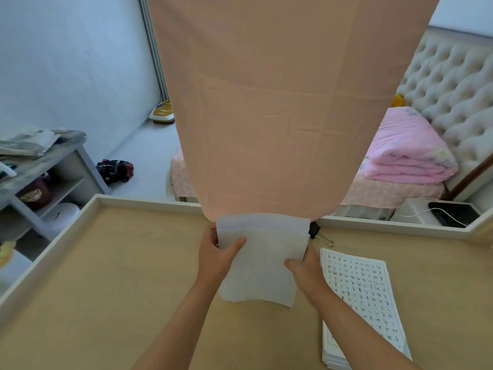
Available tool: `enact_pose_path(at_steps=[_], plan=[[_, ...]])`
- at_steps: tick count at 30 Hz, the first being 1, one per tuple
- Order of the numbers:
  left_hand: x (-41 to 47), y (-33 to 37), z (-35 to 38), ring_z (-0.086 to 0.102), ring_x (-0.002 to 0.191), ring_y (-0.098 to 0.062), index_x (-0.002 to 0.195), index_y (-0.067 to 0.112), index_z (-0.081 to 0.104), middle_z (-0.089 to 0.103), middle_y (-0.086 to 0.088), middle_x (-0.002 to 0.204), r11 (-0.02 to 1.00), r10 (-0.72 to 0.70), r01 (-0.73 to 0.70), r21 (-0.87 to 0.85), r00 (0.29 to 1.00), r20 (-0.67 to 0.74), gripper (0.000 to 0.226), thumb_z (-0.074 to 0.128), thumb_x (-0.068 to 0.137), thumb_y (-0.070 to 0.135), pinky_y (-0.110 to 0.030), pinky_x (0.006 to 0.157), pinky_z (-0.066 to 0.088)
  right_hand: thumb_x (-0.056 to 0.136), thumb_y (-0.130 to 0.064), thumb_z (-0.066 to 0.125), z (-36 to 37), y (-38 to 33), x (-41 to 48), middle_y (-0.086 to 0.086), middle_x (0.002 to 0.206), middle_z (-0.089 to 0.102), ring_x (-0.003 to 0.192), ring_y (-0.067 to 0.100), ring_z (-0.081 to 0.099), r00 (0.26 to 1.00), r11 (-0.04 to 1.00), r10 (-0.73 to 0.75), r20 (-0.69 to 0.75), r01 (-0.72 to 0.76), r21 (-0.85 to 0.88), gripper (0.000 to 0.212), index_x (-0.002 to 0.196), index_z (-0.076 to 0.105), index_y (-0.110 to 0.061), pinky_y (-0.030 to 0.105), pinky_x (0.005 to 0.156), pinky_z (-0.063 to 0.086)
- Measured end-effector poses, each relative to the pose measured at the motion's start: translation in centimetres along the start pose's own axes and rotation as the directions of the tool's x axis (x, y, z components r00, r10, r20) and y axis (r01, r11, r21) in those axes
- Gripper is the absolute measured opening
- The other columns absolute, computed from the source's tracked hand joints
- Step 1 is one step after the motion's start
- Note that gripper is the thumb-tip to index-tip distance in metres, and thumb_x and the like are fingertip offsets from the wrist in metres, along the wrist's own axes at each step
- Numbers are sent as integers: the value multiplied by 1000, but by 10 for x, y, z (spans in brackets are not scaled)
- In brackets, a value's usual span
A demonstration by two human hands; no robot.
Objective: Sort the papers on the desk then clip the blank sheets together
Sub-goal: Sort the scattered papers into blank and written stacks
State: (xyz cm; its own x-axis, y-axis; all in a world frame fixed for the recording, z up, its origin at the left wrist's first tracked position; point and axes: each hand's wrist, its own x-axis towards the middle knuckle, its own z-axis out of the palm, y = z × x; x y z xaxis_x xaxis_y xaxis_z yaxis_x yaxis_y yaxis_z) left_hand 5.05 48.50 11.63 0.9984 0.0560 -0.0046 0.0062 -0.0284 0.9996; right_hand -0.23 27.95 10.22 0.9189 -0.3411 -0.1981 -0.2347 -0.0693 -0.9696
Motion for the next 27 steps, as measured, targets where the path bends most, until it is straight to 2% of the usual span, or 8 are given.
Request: enact_pose_path(at_steps=[3, 6, 9, 13, 17, 20, 23, 27], plan=[[2, -14, -12, 69, 97, -13, 112, 28, 61, 72, 8, 105, 998, -54, 51, 28, 994, 97, 49, 87, 72, 18, -35, 77, 58, 79, 14, 55, 5, 3, -1, -8, 101, 69, 93, 8, 66, 1000, 1000, 9, -7, -9, -27, 57, 110, 55, -35, 22, 69, 49], [-4, -28, -18, 70, 99, -14, 112, 31, 63, 73, 9, 106, 993, -116, 109, 50, 976, 184, 49, 86, 69, 33, -35, 80, 59, 79, 11, 54, 15, 12, -3, -10, 100, 69, 94, 10, 67, 999, 999, 30, -36, -32, -44, 54, 116, 57, -28, 20, 67, 47], [-1, -13, -17, 68, 96, -13, 112, 21, 61, 70, 7, 104, 997, -10, 18, -80, 995, 100, 53, 75, 69, 48, -28, 77, 56, 78, 11, 53, 18, 12, -1, -8, 96, 71, 91, 12, 68, 995, 1000, -6, -96, 3, -28, 52, 113, 60, -28, 25, 70, 53], [20, 25, -4, 56, 79, -5, 96, 14, 62, 62, 10, 84, 982, 116, -118, -146, 993, -18, 35, 64, 83, 46, -16, 70, 44, 76, 11, 54, 21, 9, -1, -8, 91, 70, 83, 10, 67, 983, 998, -55, -174, 57, 3, 49, 104, 60, -28, 26, 68, 53], [25, 21, 8, 51, 72, -9, 86, 17, 62, 56, 10, 75, 996, 42, -50, -75, 994, -106, 5, 66, 89, 16, -25, 68, 41, 70, 1, 55, 22, 20, -6, -8, 98, 70, 91, 10, 68, 986, 998, -55, -155, 52, -21, 50, 114, 59, -21, 31, 76, 55], [23, 13, 5, 59, 81, -8, 93, 15, 62, 64, 2, 90, 993, 73, -79, -93, 995, -71, 15, 65, 87, 2, -23, 76, 46, 74, 6, 58, 21, 24, -7, -5, 100, 70, 93, 6, 67, 986, 998, -41, -161, 34, -46, 50, 112, 59, -26, 31, 80, 57], [29, 9, 1, 62, 88, -8, 98, 20, 63, 67, 4, 96, 993, 82, -83, -79, 997, -9, 14, 69, 89, 11, -24, 79, 48, 79, 9, 60, 21, 20, -6, -13, 101, 65, 89, -7, 63, 981, 999, -26, -192, 17, -50, 53, 112, 54, -32, 18, 75, 50], [32, 1, 4, 62, 86, -9, 92, 25, 65, 68, 7, 93, 999, 37, -37, -35, 999, -17, 6, 70, 89, 26, -31, 78, 49, 80, 7, 61, 20, 21, -6, -13, 101, 66, 89, -7, 64, 986, 998, -14, -166, 2, -70, 49, 116, 56, -26, 11, 71, 48]])
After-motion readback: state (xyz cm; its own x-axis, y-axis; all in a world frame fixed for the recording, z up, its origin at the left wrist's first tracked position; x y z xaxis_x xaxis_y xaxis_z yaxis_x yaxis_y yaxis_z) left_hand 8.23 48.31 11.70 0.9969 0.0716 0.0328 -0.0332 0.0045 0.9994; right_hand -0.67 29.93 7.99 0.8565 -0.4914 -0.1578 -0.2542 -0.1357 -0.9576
